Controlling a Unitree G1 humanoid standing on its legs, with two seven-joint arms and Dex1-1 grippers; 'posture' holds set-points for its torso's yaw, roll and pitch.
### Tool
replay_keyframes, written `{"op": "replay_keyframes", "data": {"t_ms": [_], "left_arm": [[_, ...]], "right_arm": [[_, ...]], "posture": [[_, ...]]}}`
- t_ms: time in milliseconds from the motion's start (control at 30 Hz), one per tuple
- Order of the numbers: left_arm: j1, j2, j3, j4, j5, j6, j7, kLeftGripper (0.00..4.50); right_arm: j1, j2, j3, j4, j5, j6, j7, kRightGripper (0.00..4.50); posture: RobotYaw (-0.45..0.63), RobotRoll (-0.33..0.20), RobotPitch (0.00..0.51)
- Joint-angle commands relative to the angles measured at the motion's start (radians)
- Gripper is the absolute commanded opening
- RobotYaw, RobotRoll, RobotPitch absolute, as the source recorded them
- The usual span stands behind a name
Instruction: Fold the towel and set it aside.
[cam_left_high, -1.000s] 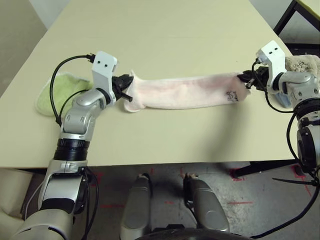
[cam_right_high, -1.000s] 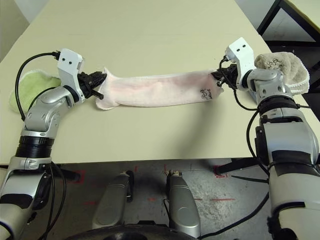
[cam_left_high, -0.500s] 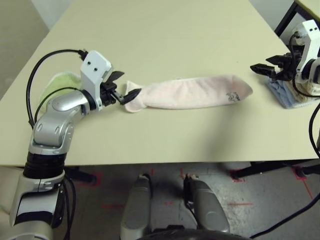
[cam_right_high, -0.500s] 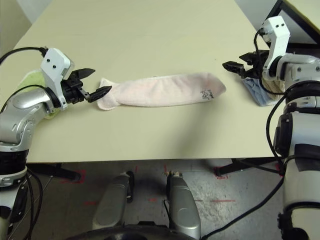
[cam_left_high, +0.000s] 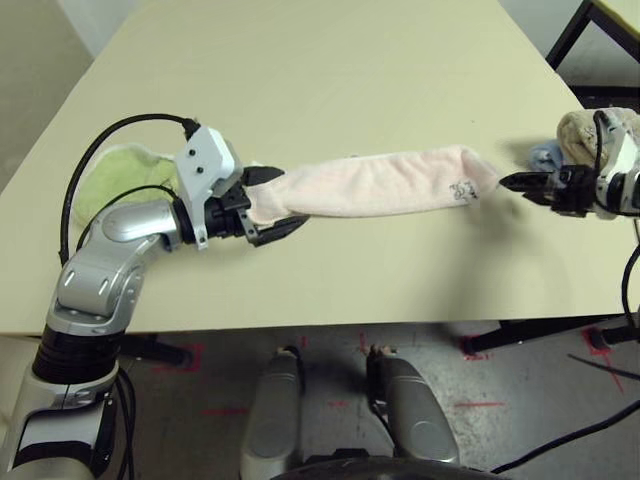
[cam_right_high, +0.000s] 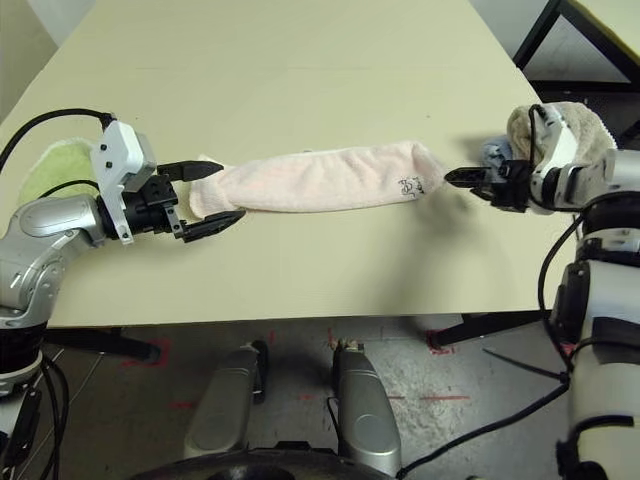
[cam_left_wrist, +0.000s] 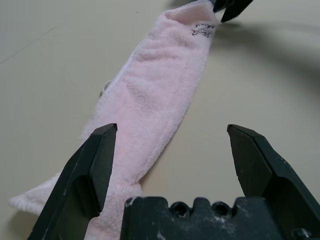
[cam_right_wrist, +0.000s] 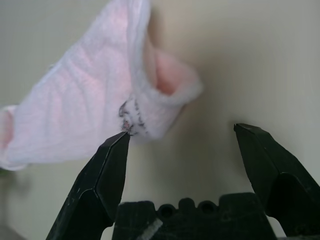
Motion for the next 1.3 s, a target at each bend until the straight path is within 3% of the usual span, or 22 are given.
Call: {"op": "replay_keyframes", "data": {"t_ms": [33,300,367,533,700,767,900,1033,1167,1300], "left_arm": [[0.014,0.007,-0.023,-0.012,-0.002,-0.012,-0.017,4.48],[0.008,0.005,-0.037,-0.008,0.008,-0.018,-0.014,4.48],[0.006,0.005,-0.04,-0.007,0.01,-0.019,-0.013,4.5],[0.008,0.006,-0.046,-0.007,0.015,-0.021,-0.011,4.5],[0.011,0.003,-0.053,-0.01,0.018,-0.022,-0.009,4.5],[0.011,0.004,-0.055,-0.01,0.017,-0.023,-0.009,4.5],[0.008,0.006,-0.059,-0.01,0.017,-0.023,-0.014,4.5],[0.005,0.009,-0.064,-0.002,0.022,-0.031,-0.022,4.5],[-0.013,-0.002,-0.079,0.015,0.027,-0.042,-0.025,4.5],[-0.031,-0.01,-0.091,0.03,0.031,-0.052,-0.03,4.5]], "right_arm": [[0.038,0.026,-0.059,-0.074,0.051,0.033,-0.079,4.5],[0.052,0.124,-0.147,-0.074,0.089,-0.048,-0.286,4.5],[0.044,0.138,-0.174,-0.053,0.092,-0.083,-0.348,4.13],[0.023,0.141,-0.225,-0.005,0.125,-0.122,-0.428,2.42],[0.037,0.101,-0.187,0.004,0.113,-0.124,-0.402,0.5],[0.044,0.078,-0.162,0.006,0.105,-0.123,-0.377,0.05],[0.06,-0.059,0.007,0.015,0.016,-0.186,-0.228,0.05],[0.015,-0.129,0.088,0.032,-0.014,-0.246,-0.117,0.05],[-0.04,-0.136,0.134,0.009,-0.021,-0.312,-0.015,0.05],[-0.032,-0.091,0.187,-0.141,0.02,-0.314,0.118,0.05]], "posture": [[0.1,0.0,0.195],[0.11,0.0,0.195],[0.11,0.0,0.195],[0.12,0.0,0.194],[0.12,0.0,0.193],[0.12,0.0,0.193],[0.12,0.0,0.191],[0.11,0.0,0.185],[0.09,0.0,0.176],[0.09,0.0,0.171]]}}
